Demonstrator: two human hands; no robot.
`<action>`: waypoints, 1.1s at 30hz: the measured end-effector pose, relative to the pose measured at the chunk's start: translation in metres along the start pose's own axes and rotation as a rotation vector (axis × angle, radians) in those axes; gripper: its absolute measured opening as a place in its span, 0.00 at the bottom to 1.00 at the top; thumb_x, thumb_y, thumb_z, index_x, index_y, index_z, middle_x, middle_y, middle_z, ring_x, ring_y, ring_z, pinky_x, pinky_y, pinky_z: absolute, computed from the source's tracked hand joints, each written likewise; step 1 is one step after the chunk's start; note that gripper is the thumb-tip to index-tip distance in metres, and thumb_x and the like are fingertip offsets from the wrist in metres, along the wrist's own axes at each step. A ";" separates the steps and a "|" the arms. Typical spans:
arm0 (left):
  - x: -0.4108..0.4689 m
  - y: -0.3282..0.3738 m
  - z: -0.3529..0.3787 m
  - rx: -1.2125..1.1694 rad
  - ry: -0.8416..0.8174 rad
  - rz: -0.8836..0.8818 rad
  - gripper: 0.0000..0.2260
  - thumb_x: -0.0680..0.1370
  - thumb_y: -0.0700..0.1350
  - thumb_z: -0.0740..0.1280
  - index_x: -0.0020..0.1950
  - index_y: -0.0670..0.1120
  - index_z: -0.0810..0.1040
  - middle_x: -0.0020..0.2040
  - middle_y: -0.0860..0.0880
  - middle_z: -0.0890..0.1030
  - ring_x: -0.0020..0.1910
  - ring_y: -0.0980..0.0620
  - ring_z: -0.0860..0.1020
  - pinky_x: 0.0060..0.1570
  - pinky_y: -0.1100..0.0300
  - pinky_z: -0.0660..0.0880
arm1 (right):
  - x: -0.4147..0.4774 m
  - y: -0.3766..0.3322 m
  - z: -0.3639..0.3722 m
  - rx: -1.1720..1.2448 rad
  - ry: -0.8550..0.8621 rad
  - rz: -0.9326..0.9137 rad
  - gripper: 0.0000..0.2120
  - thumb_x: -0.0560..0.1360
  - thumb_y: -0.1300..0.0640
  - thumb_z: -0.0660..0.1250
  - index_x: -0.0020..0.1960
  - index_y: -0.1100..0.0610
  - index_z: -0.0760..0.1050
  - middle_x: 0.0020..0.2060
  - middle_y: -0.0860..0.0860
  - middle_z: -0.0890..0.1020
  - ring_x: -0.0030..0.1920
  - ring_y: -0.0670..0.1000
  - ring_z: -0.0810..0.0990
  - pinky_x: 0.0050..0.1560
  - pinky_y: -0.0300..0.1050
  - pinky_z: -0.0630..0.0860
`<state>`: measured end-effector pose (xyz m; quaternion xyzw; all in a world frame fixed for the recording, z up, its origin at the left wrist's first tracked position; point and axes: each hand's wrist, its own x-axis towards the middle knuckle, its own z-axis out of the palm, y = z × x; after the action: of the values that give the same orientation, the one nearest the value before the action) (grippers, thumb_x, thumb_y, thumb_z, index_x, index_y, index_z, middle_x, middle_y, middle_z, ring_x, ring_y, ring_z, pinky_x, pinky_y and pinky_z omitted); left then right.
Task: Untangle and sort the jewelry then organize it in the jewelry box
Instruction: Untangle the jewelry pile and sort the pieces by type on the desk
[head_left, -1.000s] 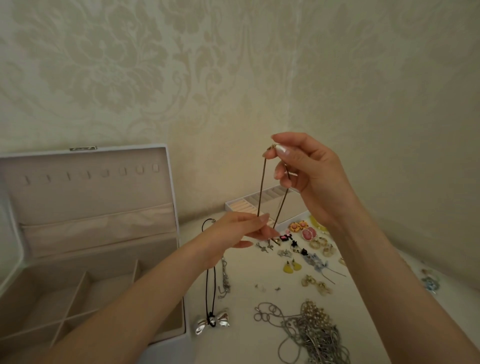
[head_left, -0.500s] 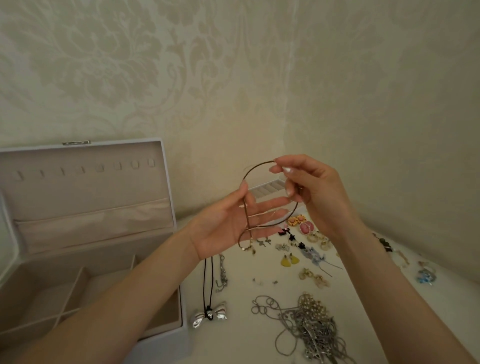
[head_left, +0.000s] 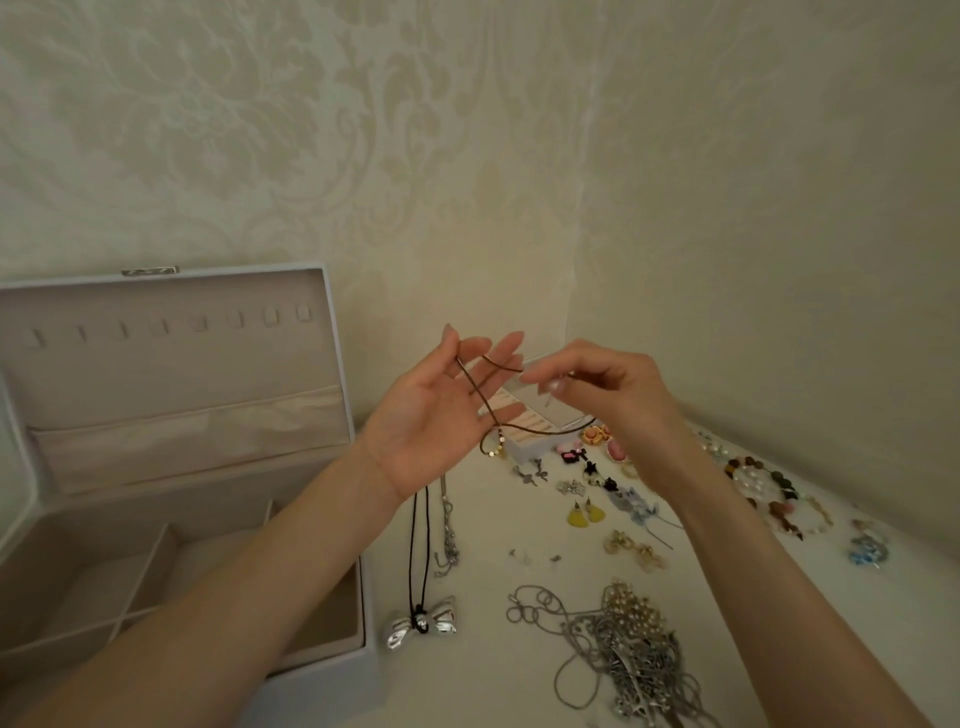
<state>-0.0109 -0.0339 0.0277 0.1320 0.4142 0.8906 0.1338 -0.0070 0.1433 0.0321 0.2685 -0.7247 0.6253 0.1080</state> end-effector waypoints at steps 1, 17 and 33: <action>0.000 0.000 0.000 -0.045 0.010 0.007 0.19 0.78 0.53 0.57 0.35 0.47 0.81 0.69 0.43 0.72 0.68 0.46 0.70 0.62 0.47 0.69 | -0.001 0.002 0.002 -0.032 -0.022 0.008 0.07 0.73 0.67 0.69 0.44 0.59 0.84 0.35 0.46 0.78 0.30 0.42 0.70 0.31 0.31 0.66; -0.002 0.003 0.004 -0.154 0.056 0.088 0.20 0.80 0.53 0.57 0.40 0.47 0.84 0.66 0.43 0.75 0.67 0.47 0.72 0.69 0.45 0.63 | -0.002 0.018 0.017 -0.452 -0.110 -0.005 0.11 0.64 0.56 0.78 0.32 0.46 0.78 0.35 0.40 0.73 0.35 0.37 0.71 0.40 0.36 0.62; -0.005 0.006 0.004 0.100 0.059 0.075 0.18 0.78 0.49 0.59 0.30 0.47 0.77 0.59 0.46 0.80 0.63 0.47 0.76 0.67 0.44 0.65 | -0.002 0.016 -0.014 -0.138 -0.045 0.079 0.08 0.75 0.65 0.67 0.44 0.54 0.82 0.35 0.51 0.81 0.31 0.43 0.71 0.31 0.30 0.66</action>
<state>-0.0060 -0.0363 0.0346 0.1275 0.4565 0.8768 0.0814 -0.0164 0.1586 0.0199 0.2456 -0.7785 0.5713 0.0850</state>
